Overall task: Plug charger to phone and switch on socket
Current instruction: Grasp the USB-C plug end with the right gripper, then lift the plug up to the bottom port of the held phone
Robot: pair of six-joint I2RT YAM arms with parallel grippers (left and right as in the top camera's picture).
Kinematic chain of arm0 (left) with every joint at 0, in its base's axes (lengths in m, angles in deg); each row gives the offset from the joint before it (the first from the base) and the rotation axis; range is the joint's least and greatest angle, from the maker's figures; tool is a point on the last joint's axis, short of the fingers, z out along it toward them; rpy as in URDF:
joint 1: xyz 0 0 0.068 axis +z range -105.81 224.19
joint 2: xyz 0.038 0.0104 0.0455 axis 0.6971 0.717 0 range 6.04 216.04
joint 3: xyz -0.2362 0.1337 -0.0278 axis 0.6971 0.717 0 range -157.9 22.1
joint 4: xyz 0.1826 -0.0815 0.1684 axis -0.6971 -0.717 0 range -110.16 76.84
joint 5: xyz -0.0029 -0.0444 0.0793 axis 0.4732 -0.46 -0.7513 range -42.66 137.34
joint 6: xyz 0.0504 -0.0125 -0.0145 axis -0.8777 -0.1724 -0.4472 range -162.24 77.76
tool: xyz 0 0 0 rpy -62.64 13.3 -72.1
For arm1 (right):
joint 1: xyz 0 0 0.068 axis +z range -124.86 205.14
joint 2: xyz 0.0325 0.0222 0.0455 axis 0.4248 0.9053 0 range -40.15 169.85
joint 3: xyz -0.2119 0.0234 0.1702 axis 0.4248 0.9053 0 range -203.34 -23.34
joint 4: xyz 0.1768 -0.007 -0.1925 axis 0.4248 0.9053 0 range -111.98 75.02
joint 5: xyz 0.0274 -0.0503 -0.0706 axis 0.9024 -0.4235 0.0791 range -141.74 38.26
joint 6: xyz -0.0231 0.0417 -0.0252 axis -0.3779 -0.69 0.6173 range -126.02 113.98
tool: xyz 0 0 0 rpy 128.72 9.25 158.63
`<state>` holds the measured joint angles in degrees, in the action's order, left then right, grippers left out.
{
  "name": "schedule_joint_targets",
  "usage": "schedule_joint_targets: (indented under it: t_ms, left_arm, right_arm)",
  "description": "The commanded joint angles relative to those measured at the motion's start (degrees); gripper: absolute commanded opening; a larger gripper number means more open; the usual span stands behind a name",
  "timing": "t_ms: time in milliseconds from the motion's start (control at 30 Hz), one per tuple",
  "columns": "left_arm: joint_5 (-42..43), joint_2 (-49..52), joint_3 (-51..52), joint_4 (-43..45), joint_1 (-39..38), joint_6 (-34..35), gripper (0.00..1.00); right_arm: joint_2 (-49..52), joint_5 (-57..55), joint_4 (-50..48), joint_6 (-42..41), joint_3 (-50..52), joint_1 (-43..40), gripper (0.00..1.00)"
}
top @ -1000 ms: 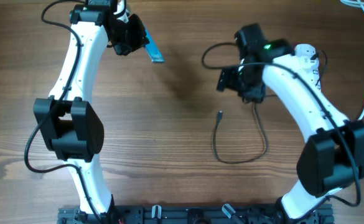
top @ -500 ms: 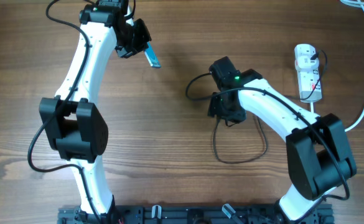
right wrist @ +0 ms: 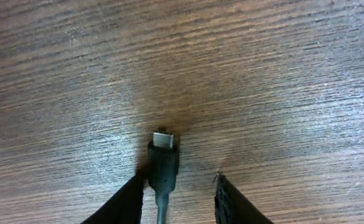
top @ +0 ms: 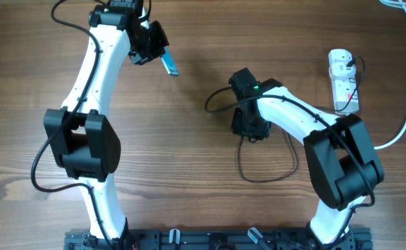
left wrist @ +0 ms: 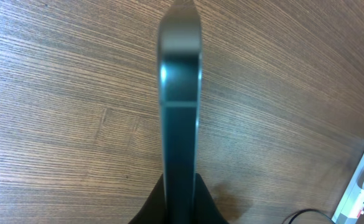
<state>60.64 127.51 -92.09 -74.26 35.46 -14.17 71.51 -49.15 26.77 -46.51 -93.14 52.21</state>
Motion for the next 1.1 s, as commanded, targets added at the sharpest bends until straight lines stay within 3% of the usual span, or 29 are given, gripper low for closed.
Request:
schedule_joint_targets:
  t_ms: [0,867,933,967,1067]
  left_arm:
    - [-0.1,-1.7,-1.1,0.2,-0.2,-1.1,0.04]
    - [-0.1,-1.7,-1.1,0.4,-0.2,-1.1,0.04]
    - [3.2,-1.7,-1.1,1.6,-0.2,-3.1,0.04]
    - [9.2,-1.7,-1.1,3.3,-0.2,-6.6,0.04]
    - [18.4,-1.7,-1.1,8.7,-0.2,-8.4,0.04]
  right_arm:
    - [3.3,2.8,1.0,-0.7,0.9,0.9,0.36]
    - [3.3,0.0,-1.2,-1.5,0.9,2.2,0.06]
    - [3.3,0.0,-1.4,-0.3,0.3,2.2,0.04]
    - [3.1,0.3,-0.9,0.5,-0.4,2.2,0.04]
    - [-0.2,0.5,1.7,4.1,-3.4,2.2,0.04]
